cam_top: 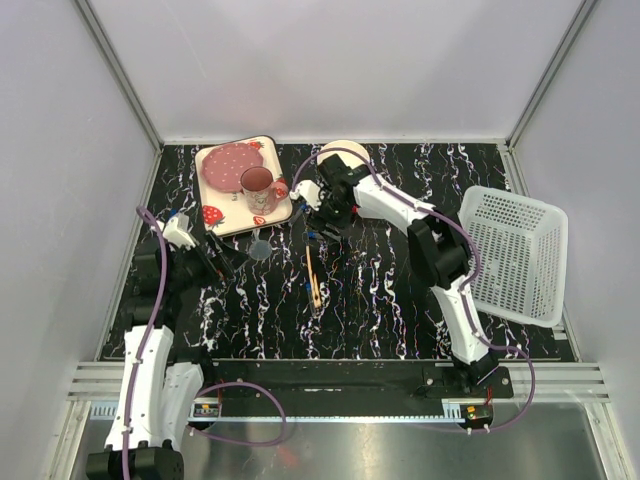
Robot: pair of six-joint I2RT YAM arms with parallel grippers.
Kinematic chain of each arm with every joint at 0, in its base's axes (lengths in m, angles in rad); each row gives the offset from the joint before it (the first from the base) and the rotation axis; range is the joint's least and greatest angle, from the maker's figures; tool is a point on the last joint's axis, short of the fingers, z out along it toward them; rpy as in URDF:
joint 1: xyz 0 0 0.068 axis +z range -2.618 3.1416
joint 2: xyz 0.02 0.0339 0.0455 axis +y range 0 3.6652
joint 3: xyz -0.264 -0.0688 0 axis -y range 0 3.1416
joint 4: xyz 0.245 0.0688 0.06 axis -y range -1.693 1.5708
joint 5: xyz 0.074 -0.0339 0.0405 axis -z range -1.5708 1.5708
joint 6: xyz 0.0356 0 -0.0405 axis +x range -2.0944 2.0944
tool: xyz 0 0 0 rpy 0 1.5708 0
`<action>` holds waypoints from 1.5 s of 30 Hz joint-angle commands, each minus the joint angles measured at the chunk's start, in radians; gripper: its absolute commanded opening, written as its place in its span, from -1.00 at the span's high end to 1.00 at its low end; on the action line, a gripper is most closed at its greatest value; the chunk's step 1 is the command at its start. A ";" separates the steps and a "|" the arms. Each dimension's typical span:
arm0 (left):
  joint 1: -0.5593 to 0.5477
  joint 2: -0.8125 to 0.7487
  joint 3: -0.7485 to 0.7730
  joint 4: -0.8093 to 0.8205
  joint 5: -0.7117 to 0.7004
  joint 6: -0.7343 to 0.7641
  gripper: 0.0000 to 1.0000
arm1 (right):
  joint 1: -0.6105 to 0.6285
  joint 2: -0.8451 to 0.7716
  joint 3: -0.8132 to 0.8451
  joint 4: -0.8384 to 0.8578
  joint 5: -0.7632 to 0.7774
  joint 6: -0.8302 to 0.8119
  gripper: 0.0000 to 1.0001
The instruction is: Organize the chemistry lab equipment
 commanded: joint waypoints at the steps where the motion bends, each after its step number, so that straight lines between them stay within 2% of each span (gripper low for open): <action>1: -0.001 -0.008 0.021 0.015 -0.026 -0.009 -0.98 | 0.020 0.048 0.082 0.012 0.031 0.002 -0.54; 8: -0.001 -0.011 0.021 0.015 -0.010 -0.012 -0.98 | 0.025 0.077 0.068 0.026 0.039 0.019 -0.34; 15: -0.003 -0.022 0.009 0.014 0.032 -0.063 -0.98 | 0.029 0.042 -0.039 0.110 0.086 0.073 0.16; 18: -0.001 -0.027 -0.009 0.041 0.078 -0.145 -0.98 | 0.029 0.018 -0.088 0.145 0.097 0.093 0.37; 19: -0.003 -0.027 -0.018 0.058 0.095 -0.170 -0.98 | 0.029 0.004 -0.102 0.160 0.096 0.100 0.50; 22: -0.003 -0.030 -0.070 0.162 0.157 -0.274 -0.98 | 0.026 -0.031 -0.149 0.174 0.074 0.122 0.65; 26: -0.045 -0.037 -0.138 0.251 0.167 -0.375 -0.98 | 0.020 -0.119 -0.241 0.197 -0.012 0.168 0.69; 29: -0.133 -0.039 -0.173 0.357 0.115 -0.498 -0.98 | -0.009 -0.255 -0.323 0.213 -0.166 0.223 0.70; 36: -0.361 0.064 -0.180 0.627 -0.064 -0.658 -0.90 | -0.028 -0.536 -0.520 0.259 -0.559 0.347 0.71; 40: -0.489 0.189 -0.111 0.666 -0.146 -0.664 -0.86 | -0.026 -0.625 -0.625 0.282 -0.665 0.367 0.71; 45: -0.584 0.315 -0.022 0.706 -0.197 -0.670 -0.70 | -0.026 -0.688 -0.688 0.331 -0.711 0.376 0.70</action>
